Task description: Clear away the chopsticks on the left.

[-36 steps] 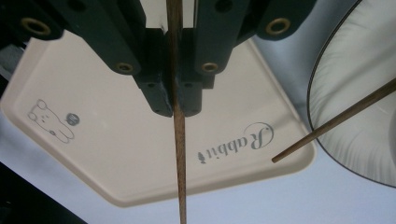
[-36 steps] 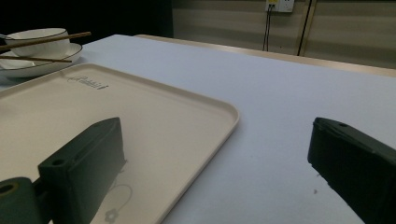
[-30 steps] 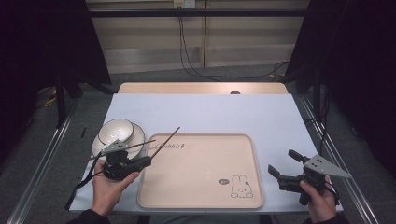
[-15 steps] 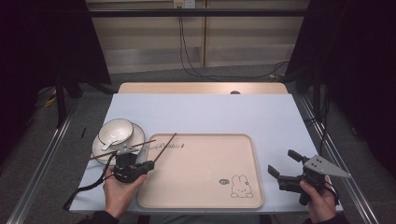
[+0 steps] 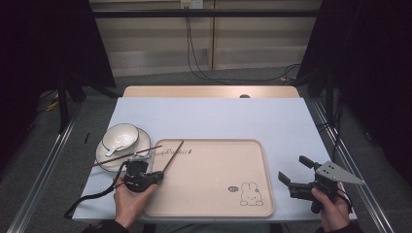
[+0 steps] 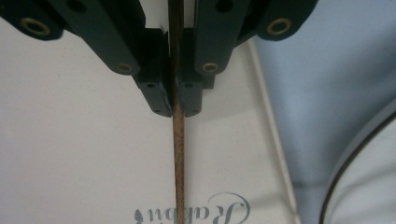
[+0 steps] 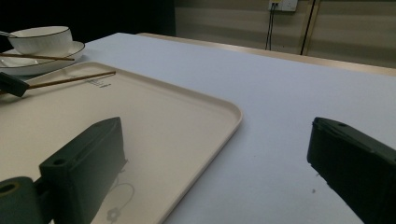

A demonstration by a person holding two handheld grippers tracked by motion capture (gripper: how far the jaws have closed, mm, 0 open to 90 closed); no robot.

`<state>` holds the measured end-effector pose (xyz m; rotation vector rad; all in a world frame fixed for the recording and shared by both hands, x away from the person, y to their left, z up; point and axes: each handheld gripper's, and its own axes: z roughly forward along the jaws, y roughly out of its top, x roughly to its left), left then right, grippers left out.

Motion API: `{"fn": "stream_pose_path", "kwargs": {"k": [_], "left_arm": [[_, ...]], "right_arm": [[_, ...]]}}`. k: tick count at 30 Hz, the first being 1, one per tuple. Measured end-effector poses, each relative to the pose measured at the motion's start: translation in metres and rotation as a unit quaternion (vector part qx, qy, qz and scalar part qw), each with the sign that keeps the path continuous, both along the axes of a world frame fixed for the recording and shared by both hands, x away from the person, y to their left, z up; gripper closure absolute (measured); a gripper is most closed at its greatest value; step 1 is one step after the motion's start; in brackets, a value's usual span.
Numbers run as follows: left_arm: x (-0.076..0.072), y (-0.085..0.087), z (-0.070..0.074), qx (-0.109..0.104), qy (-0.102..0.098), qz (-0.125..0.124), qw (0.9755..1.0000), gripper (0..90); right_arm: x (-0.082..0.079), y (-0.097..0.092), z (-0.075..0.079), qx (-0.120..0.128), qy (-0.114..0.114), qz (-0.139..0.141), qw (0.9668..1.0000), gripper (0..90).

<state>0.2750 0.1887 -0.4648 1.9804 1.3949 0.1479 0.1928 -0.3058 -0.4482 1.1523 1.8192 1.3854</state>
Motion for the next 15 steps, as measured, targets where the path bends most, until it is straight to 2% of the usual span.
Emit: {"fn": "stream_pose_path", "kwargs": {"k": [6, 10, 15], "left_arm": [[0.0006, -0.0001, -0.0008, -0.004, 0.011, 0.0, 0.9999, 84.4], [0.0003, -0.0009, -0.0011, -0.011, 0.011, 0.004, 0.9999, 81.6], [0.0009, 0.0, -0.0007, -0.011, 0.012, -0.003, 0.9999, 79.7]], "right_arm": [[0.0003, 0.0002, -0.0002, 0.002, 0.002, 0.001, 1.0, 3.8], [0.0004, 0.0001, -0.0002, 0.0, 0.001, 0.003, 1.0, 3.8], [0.0004, 0.0003, -0.0004, 0.001, 0.003, 0.003, 1.0, 3.8]]}}
